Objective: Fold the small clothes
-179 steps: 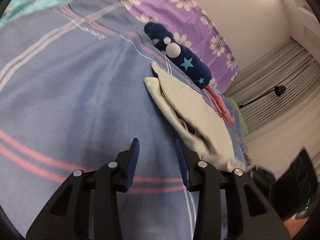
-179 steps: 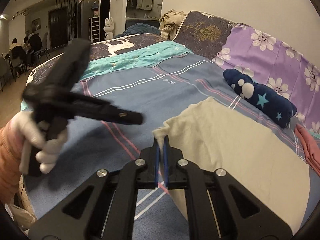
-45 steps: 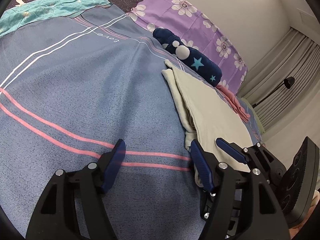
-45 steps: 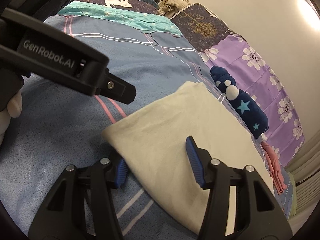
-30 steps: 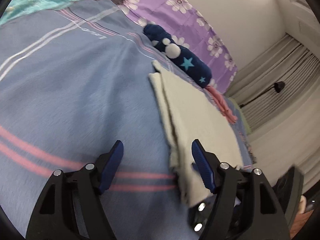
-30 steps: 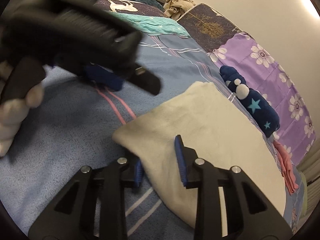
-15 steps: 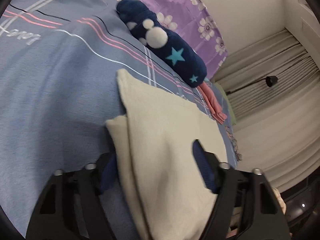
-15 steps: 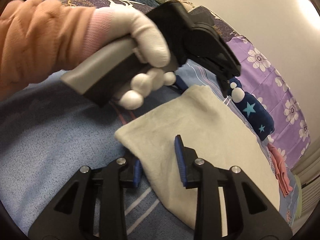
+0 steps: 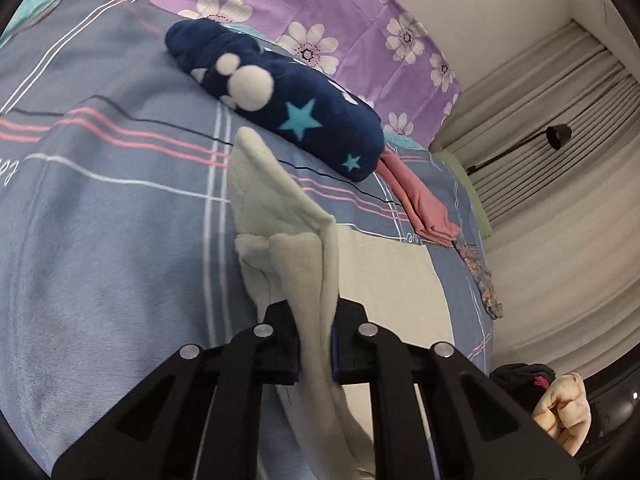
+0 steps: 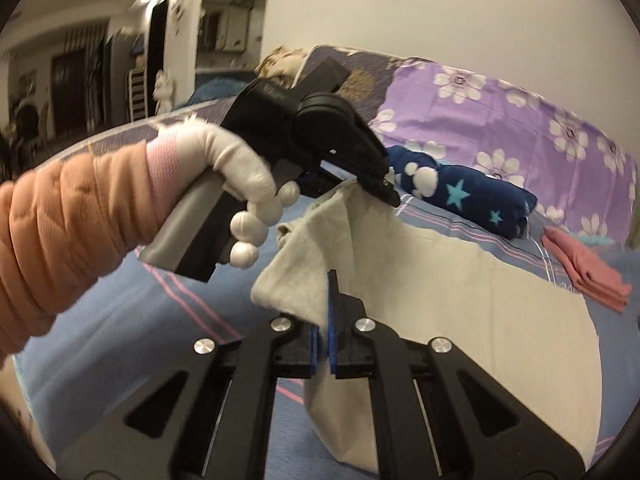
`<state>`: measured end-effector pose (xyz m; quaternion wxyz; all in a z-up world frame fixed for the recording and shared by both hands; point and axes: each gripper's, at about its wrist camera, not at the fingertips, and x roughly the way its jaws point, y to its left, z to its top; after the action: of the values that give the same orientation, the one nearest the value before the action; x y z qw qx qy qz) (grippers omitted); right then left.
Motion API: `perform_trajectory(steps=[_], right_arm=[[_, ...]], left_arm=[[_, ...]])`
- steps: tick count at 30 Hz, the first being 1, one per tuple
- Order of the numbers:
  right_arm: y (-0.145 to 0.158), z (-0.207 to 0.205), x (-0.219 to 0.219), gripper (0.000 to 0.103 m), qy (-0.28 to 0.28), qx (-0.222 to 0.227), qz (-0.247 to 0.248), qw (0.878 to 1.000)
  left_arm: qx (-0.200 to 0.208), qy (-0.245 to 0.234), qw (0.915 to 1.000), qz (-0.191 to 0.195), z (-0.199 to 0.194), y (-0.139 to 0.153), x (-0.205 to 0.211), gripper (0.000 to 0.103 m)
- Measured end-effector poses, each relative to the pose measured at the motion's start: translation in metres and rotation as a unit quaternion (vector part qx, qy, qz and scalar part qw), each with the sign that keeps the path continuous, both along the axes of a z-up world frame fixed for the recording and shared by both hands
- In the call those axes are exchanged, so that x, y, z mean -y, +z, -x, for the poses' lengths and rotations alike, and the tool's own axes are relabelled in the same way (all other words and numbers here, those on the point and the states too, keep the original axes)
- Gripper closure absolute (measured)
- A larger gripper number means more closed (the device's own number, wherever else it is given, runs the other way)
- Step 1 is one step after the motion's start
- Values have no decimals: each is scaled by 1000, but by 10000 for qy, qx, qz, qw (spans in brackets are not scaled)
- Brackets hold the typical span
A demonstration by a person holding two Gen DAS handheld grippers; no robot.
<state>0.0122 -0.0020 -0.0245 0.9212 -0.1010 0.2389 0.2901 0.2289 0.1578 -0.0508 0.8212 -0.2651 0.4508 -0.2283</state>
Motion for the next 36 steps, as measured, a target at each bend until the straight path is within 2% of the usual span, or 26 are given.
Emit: perform_trajectory(steps=[5, 9, 17, 21, 27, 32, 36], right_arm=[[12, -14, 55, 100, -312, -332, -651, 9968], [14, -21, 99, 100, -450, -585, -1237, 9896], [12, -28, 176, 100, -764, -730, -1771, 9785], [4, -35, 214, 100, -1006, -829, -1966, 9718], [-16, -41, 272, 100, -1405, -1166, -2395, 9536], [-32, -40, 303, 100, -1631, -1391, -2566, 9424], [-45, -40, 316, 100, -1748, -1535, -2633, 9363]], left_arm=[[94, -65, 9991, -409, -4, 26, 39, 94], [135, -100, 9984, -533, -10, 39, 74, 94], [109, -205, 9948, -995, -26, 50, 160, 94], [90, -289, 9926, -1177, -33, 47, 204, 94], [39, -574, 9882, -1420, -42, 36, 266, 94], [-23, -811, 9789, -1873, -52, 20, 314, 94], [-110, -931, 9745, -2038, -54, 7, 336, 94]])
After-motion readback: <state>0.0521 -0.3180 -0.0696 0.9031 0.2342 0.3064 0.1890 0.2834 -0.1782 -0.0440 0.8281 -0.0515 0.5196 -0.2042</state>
